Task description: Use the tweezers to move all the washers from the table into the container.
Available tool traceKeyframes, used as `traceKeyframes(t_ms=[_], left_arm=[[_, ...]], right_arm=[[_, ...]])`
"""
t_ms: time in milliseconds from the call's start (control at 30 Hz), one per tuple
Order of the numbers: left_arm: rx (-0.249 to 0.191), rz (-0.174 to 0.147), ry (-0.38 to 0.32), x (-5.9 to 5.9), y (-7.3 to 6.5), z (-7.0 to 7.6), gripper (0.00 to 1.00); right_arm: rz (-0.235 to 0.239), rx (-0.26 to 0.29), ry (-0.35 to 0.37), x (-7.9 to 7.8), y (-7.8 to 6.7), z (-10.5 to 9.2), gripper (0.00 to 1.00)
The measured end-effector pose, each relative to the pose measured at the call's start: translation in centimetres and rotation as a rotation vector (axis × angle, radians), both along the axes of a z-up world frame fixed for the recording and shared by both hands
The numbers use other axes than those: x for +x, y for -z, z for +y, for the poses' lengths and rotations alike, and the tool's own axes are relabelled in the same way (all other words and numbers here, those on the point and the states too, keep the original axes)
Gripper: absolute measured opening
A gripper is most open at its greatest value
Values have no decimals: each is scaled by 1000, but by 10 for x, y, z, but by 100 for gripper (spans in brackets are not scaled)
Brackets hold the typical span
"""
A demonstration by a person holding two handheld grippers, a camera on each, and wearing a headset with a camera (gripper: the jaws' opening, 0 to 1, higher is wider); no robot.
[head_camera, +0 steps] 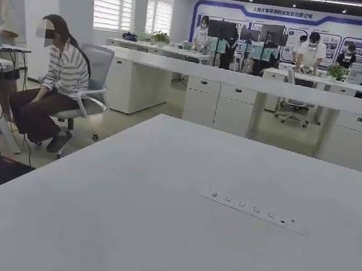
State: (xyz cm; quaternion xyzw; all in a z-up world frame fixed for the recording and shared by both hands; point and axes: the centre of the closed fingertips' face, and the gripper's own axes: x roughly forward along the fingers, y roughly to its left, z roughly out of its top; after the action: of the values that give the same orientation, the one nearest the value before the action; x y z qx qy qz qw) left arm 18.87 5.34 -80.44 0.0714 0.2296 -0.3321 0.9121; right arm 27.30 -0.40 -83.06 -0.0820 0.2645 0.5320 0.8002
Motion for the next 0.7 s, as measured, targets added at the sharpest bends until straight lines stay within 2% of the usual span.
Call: traceKeyframes(t_ms=[67, 167, 367, 700], left_arm=[[-1, -1, -2, 0, 0, 0, 73], [-1, 1, -1, 0, 0, 0, 73], [0, -6, -3, 0, -1, -1, 73], [0, -5, -3, -1, 0, -1, 73]], right_arm=[[6, 20, 10, -6, -4, -5, 3], [7, 18, 5, -10, -7, -10, 3], [-9, 74, 46, 1, -29, -14, 3], [-54, 118, 56, 12, -62, -4, 3]])
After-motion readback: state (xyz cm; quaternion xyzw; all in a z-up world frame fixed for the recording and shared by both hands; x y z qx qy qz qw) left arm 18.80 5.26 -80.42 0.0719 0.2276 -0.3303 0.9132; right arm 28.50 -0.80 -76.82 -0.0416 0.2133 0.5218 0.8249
